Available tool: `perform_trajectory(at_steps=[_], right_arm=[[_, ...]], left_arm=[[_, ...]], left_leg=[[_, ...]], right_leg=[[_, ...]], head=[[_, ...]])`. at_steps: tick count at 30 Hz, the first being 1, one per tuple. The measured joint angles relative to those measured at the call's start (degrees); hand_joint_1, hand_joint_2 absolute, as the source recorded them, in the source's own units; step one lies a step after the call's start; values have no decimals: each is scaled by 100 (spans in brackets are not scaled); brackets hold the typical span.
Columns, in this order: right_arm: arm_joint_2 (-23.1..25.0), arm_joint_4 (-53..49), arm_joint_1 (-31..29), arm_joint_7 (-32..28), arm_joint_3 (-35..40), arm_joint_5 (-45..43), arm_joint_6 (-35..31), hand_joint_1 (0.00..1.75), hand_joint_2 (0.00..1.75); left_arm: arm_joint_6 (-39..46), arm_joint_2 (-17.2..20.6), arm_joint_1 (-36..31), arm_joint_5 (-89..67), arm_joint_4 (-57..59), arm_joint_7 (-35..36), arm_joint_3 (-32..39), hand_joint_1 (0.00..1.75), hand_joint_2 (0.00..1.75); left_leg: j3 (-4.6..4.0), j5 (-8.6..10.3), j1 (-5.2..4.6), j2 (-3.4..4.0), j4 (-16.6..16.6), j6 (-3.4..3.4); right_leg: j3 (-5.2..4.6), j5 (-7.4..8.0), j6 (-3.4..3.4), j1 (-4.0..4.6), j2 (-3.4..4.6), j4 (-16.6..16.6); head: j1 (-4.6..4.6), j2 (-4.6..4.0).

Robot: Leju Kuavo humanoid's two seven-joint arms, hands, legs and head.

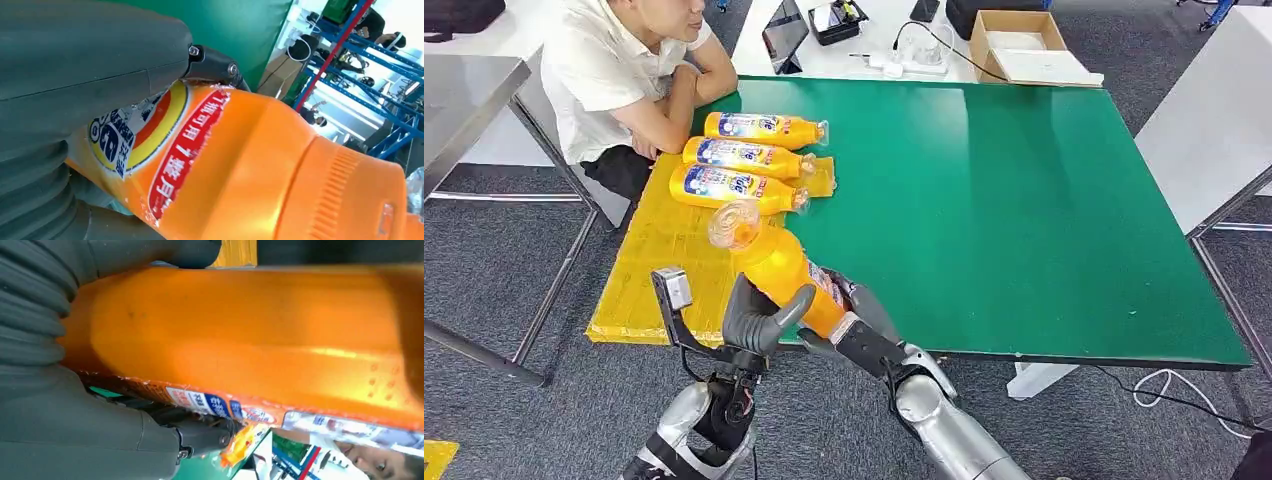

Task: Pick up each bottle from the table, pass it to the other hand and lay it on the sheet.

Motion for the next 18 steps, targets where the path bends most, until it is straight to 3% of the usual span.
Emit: perform_trajectory(at_steps=[15,16,18], right_arm=[[28,0,28,-6,65,9,-59,0,175],[28,0,33,-6,68,11,-70,0,0],[33,-13,56,-4,68,42,-164,0,0]], left_arm=[[-92,41,2,55,2,22,65,175,175],[-94,44,2,57,0,22,66,175,175],[-94,48,4,57,2,24,70,175,175]], left_leg=[[-1,0,0,0,0,0],[-1,0,0,0,0,0],[-1,0,0,0,0,0]], right_leg=[[0,0,0,0,0,0],[0,0,0,0,0,0],[-1,0,0,0,0,0]], head=[[0,0],[0,0],[0,0]])
